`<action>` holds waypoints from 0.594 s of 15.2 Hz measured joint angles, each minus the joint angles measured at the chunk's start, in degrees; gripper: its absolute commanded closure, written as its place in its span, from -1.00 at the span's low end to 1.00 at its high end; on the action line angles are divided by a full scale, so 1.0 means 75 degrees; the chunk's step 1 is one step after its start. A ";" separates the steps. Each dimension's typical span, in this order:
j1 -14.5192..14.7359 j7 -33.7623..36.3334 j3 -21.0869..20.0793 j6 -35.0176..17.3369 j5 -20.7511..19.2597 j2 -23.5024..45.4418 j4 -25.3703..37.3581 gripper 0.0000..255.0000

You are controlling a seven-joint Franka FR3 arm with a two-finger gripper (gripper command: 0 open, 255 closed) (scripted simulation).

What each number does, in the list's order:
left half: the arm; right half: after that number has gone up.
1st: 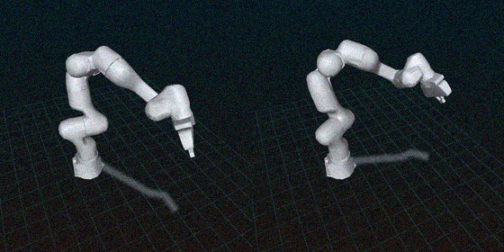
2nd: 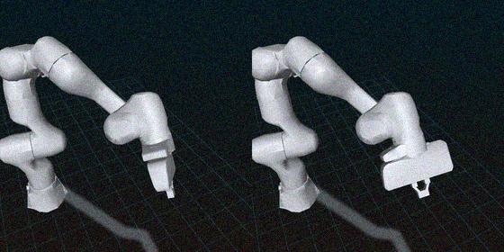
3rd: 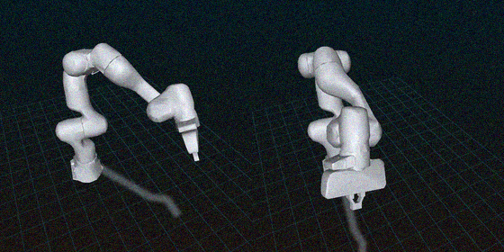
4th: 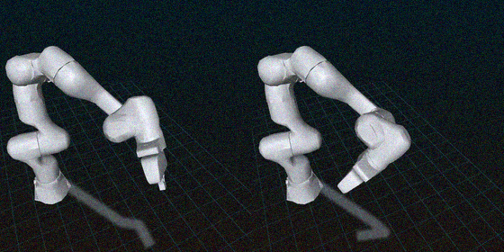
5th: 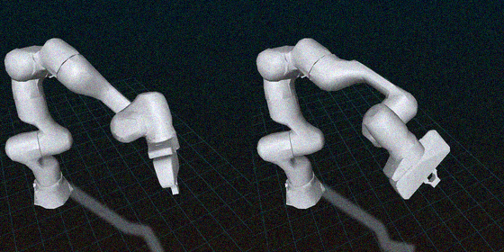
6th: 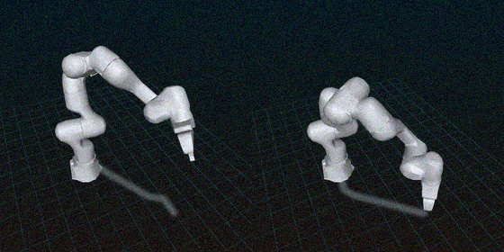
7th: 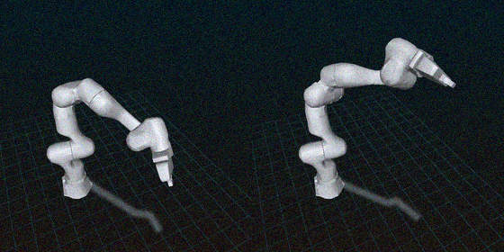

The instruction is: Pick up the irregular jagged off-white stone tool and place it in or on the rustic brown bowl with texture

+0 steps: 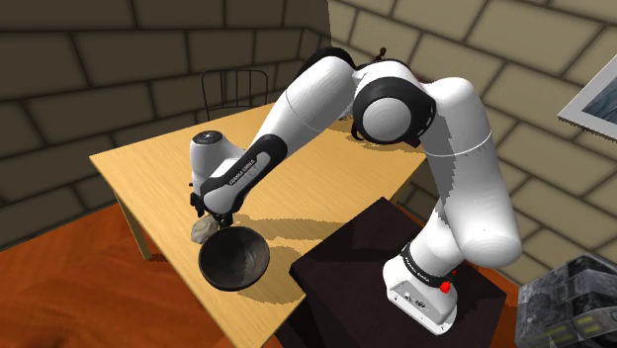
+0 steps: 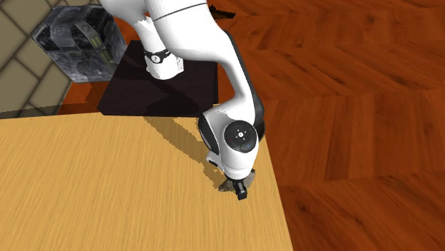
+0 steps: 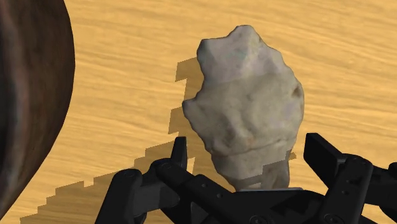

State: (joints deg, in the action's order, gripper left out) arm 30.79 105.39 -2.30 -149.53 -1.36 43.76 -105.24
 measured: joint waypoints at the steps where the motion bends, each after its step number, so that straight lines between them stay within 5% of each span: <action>1: 0.0003 0.0003 0.0000 -0.0006 0.0000 0.0005 0.0000 -1.00; 4: 0.0006 0.0006 0.0000 -0.0012 -0.0001 0.0012 0.0002 -1.00; 5: 0.0006 0.0006 0.0000 -0.0012 -0.0001 0.0012 0.0002 1.00; 9: 0.0006 0.0006 0.0000 -0.0011 -0.0001 0.0012 0.0002 1.00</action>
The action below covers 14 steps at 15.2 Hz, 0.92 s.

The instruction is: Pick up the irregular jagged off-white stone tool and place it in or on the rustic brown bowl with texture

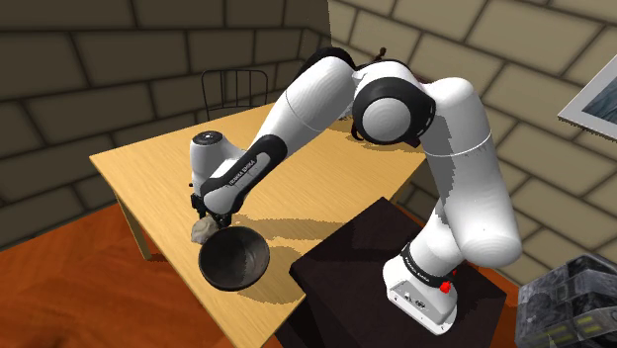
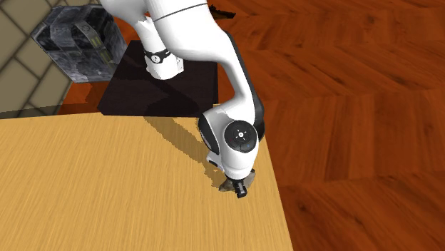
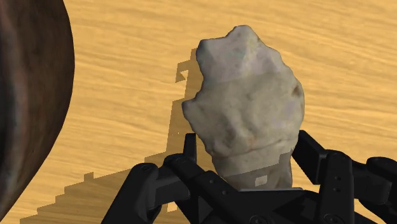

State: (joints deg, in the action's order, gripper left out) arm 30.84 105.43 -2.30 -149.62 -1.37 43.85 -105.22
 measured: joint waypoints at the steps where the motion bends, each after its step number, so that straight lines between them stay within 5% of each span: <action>1: 0.0000 0.0000 0.0000 0.0000 0.0000 0.0000 0.0000 1.00; 14: -0.0020 -0.0006 -0.0025 0.0412 0.0021 -0.0626 -0.0210 1.00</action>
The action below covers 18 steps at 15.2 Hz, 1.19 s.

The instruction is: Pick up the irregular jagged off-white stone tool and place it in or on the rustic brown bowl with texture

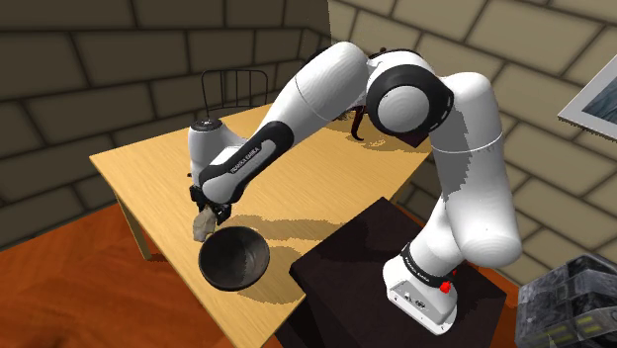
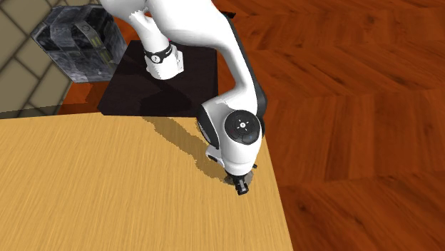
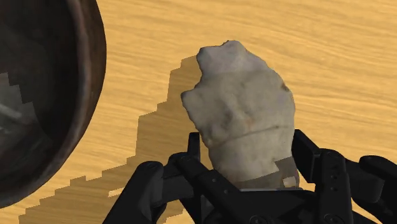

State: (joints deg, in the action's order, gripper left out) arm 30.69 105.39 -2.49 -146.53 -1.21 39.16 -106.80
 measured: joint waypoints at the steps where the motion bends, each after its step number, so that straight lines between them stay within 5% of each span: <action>1: -0.0011 -0.0011 -0.0003 0.0056 0.0003 -0.0089 -0.0034 1.00; 18: -0.0053 -0.0035 -0.0056 0.1254 0.0066 -0.1434 -0.0180 1.00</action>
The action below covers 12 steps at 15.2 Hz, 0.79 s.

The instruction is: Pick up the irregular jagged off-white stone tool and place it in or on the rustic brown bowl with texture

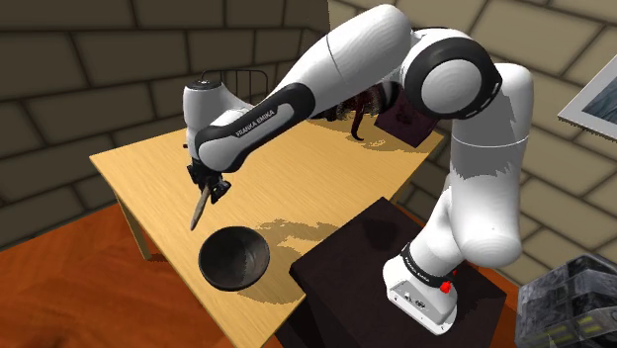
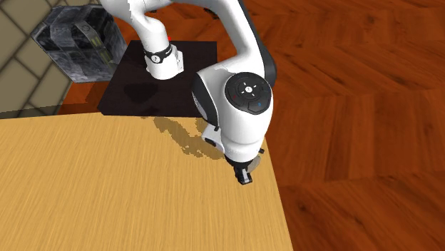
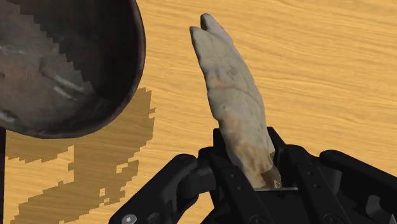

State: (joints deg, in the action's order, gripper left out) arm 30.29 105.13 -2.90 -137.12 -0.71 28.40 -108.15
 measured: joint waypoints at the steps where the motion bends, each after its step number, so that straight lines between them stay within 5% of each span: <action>1: 0.0001 0.0003 -0.0003 0.0076 0.0003 -0.0065 0.0011 1.00; 7: 0.0002 0.0010 -0.0020 0.0494 0.0022 -0.0446 0.0048 1.00; 12: 0.0252 0.0391 -0.0139 0.0079 0.0018 -0.1277 -0.1198 1.00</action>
State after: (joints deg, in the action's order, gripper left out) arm 32.18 108.06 -3.94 -136.53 -0.57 18.82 -117.14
